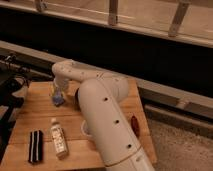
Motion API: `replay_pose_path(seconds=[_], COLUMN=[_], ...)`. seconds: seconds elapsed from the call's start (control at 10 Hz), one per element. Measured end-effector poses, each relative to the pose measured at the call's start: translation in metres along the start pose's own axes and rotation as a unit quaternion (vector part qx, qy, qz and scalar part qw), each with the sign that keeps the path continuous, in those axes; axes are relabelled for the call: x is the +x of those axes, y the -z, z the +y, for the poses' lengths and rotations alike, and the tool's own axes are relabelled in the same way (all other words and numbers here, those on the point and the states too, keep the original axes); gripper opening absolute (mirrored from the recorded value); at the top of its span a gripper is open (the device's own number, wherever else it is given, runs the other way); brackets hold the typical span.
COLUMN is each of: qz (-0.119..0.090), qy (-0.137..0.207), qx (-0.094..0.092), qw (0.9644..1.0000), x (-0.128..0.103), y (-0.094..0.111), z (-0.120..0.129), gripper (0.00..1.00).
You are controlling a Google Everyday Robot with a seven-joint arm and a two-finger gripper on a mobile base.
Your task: Place the white sponge in the ceramic bowl
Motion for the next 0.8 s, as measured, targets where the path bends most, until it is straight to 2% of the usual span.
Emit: replay_pose_path(seconds=[0.7,0.8], qz=[0.009,0.012], qy=[-0.001,0.003], qx=[-0.002,-0.007], qw=[1.0000,0.9999], x=[0.0058,0.0070], y=[0.0016,0.0011], z=[-0.0028,0.0013], gripper=[0.65,0.65])
